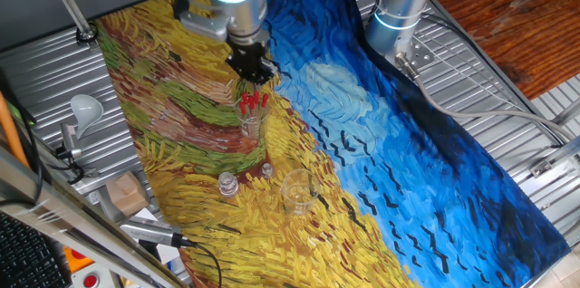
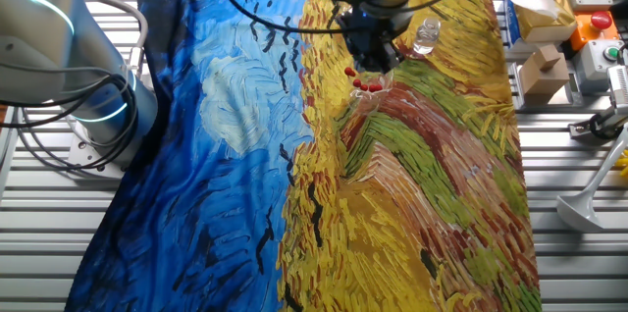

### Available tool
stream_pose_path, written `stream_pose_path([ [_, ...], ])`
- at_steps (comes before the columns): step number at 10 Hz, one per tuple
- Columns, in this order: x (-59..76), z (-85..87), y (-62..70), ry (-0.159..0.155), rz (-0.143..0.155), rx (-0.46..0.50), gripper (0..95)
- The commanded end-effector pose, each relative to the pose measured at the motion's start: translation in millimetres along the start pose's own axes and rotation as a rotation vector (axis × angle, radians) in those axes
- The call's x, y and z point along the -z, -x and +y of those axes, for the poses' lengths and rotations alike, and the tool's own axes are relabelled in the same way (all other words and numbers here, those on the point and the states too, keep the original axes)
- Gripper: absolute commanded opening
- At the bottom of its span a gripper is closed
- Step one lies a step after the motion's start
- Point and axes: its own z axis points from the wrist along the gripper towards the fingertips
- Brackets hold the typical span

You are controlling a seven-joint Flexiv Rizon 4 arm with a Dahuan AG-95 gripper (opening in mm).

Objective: Transfer liquid using a dropper

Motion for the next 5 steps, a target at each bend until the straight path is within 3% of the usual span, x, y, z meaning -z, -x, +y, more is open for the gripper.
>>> stream_pose_path([
  [1, -1.4, 6.7, -9.7, 0.024, -0.032, -0.037, 0.0],
  [5, -11.4, 20.9, -14.1, 0.046, -0.044, -0.068, 0.0],
])
